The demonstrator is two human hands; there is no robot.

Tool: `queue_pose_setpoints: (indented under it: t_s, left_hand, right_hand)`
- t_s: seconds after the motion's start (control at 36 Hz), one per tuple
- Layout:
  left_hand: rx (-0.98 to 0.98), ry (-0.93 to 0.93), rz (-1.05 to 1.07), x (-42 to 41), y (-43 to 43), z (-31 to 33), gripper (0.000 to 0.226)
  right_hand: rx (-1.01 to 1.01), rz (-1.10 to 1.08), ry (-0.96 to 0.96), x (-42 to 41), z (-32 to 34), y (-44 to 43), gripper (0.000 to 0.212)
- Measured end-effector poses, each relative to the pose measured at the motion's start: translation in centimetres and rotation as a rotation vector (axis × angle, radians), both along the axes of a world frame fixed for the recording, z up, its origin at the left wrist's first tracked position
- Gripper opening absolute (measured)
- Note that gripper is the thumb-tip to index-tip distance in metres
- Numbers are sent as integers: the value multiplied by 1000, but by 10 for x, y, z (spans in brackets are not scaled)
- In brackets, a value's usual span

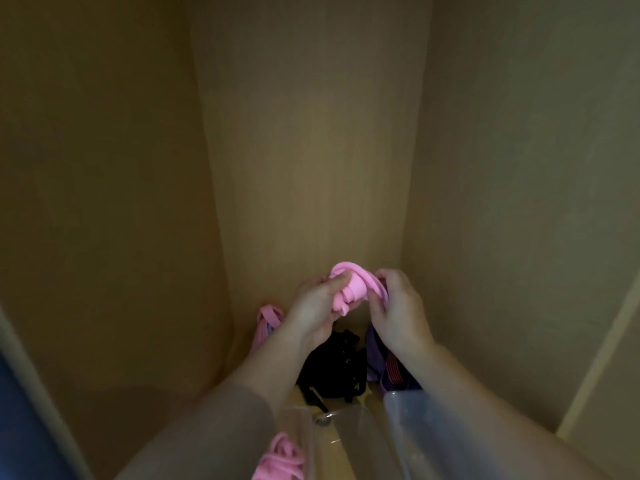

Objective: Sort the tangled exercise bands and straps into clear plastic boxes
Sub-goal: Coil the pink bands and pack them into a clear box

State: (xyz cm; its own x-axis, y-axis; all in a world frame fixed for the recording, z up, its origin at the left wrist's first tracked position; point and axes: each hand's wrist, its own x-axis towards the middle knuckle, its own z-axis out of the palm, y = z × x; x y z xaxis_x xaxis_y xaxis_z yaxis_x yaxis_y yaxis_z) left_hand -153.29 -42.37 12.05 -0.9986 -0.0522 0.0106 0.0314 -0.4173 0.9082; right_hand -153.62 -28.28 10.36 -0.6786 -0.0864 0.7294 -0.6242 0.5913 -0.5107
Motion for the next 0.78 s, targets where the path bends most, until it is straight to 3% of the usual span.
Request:
queue_pose_setpoints:
  t_s: [0.31, 0.47, 0.64, 0.78]
  left_hand:
    - [28, 16, 245, -4, 10, 0, 15]
    - [236, -17, 174, -3, 14, -4, 16]
    - [233, -7, 214, 4, 13, -26, 14]
    - [240, -121, 334, 20, 23, -68, 18]
  right_hand:
    - [-3, -6, 104, 2, 6, -11, 27]
    - [-124, -31, 28, 4, 1, -13, 21]
    - [38, -79, 100, 7, -12, -9, 17]
    - [-165, 13, -190, 24, -64, -13, 10]
